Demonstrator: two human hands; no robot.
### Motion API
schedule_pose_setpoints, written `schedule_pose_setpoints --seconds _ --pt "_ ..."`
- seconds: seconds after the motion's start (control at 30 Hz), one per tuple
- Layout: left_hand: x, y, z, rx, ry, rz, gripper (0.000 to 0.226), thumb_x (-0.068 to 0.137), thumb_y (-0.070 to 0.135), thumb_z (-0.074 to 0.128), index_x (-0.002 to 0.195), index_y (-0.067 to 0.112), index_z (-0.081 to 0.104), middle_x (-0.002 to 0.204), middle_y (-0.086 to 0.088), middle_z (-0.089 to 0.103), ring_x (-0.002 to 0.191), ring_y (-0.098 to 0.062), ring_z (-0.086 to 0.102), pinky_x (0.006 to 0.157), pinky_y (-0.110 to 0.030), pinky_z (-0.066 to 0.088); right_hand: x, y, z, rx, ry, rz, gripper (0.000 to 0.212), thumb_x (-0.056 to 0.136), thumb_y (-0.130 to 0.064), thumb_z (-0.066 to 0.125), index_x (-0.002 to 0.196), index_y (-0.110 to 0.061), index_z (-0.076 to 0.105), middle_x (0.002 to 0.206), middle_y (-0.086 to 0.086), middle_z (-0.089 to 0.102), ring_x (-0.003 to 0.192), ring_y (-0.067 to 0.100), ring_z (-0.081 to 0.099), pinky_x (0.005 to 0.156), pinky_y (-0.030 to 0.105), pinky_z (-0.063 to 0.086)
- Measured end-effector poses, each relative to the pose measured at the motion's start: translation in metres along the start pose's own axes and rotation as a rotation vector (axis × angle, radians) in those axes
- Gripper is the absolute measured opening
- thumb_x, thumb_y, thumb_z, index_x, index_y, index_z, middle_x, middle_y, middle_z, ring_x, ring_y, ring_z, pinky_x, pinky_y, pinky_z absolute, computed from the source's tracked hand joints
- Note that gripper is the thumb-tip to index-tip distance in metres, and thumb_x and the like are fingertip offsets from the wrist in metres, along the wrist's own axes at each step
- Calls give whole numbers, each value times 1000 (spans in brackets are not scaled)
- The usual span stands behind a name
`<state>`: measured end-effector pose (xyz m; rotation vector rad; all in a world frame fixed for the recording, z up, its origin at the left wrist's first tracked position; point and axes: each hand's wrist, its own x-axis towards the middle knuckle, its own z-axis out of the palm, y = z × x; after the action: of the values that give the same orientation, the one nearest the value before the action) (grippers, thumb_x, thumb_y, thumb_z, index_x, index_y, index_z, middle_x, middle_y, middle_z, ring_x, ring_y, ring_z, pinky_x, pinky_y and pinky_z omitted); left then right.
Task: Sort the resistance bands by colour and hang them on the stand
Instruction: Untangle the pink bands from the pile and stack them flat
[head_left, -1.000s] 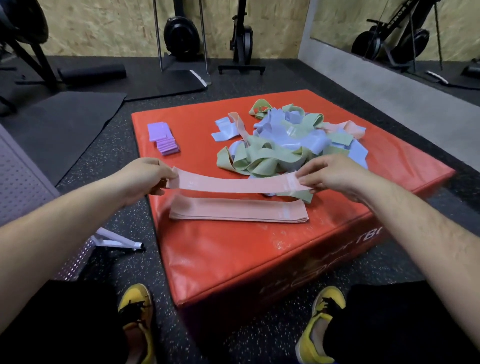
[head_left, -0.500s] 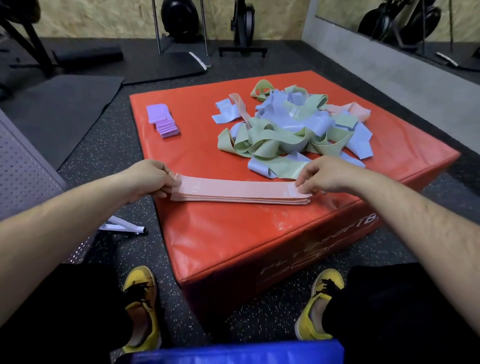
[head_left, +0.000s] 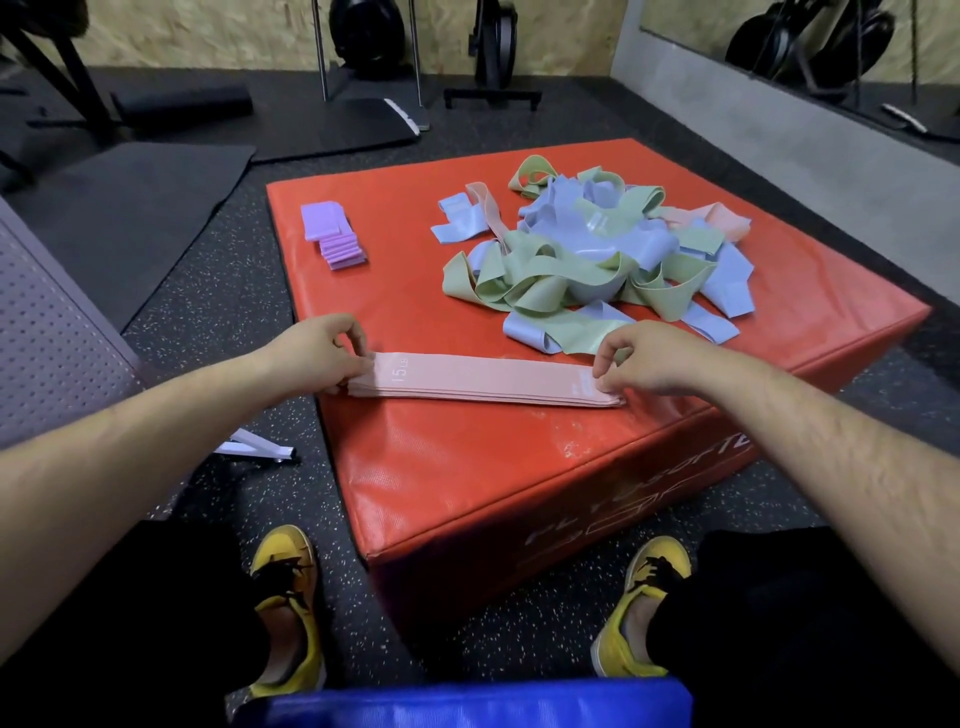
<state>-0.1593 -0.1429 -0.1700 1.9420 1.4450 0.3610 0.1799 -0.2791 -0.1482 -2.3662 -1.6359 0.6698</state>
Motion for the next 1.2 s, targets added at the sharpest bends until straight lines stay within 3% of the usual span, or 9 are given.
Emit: schedule_pose_setpoints --seconds 0.1,0.23,0.33,0.4,0.6,0.7,0.8,1.03,1.2 --pt "-2 10 -2 104 12 36 3 85 14 69 85 13 66 73 -5 61 63 -22 56 56 -29 47 2 -1 -4 -43 13 -14 8 72 -22 80 76 -26 75 75 -14 64 72 5 57 59 25 40" --pt "6 26 -5 45 38 49 5 84 12 70 85 9 67 67 -2 60 55 -16 51 51 -24 40 11 -12 -10 -83 38 -41 12 77 -40 74 75 -28 73 77 -10 67 74 12 61 63 28 47" --pt "22 47 -5 -2 87 114 6 85 13 70 83 9 66 65 4 55 56 -12 48 45 -15 35 23 -32 -14 -49 114 -85 14 82 -37 68 75 -25 70 65 -9 63 64 12 58 57 27 42" --pt "37 61 -4 -49 112 153 7 86 14 69 82 12 64 65 5 54 56 -11 48 41 -10 32 37 -50 -15 -23 161 -113 16 85 -34 63 74 -24 67 70 -11 63 70 10 58 59 27 43" --pt "95 94 -1 -59 166 255 1 89 17 65 88 17 66 74 3 61 66 -14 54 60 -29 45 97 -96 -10 34 372 -188 21 92 -31 49 83 -23 66 75 -6 66 79 18 61 69 37 54" --pt "127 104 10 -7 162 305 15 88 14 62 101 16 69 99 -4 68 89 -22 62 82 -37 52 136 -109 -6 -39 425 -226 25 94 -29 46 102 -26 69 99 -2 67 106 26 53 84 37 48" --pt "152 114 25 50 204 295 29 85 15 57 108 26 71 117 -2 66 111 -26 58 97 -40 46 175 -117 0 -163 378 -198 35 97 -30 43 121 -31 68 125 1 61 122 31 43 97 39 37" --pt "180 114 47 117 190 216 32 87 22 56 116 29 67 125 -2 60 122 -27 50 100 -38 39 209 -125 11 -381 144 -34 40 93 -37 51 130 -27 58 147 5 41 146 34 20 121 53 8" --pt "182 111 44 93 192 209 37 84 16 54 117 28 66 125 -2 59 121 -27 49 99 -37 38 219 -129 11 -228 200 3 43 91 -31 48 133 -21 53 145 1 44 144 28 24 121 55 0"
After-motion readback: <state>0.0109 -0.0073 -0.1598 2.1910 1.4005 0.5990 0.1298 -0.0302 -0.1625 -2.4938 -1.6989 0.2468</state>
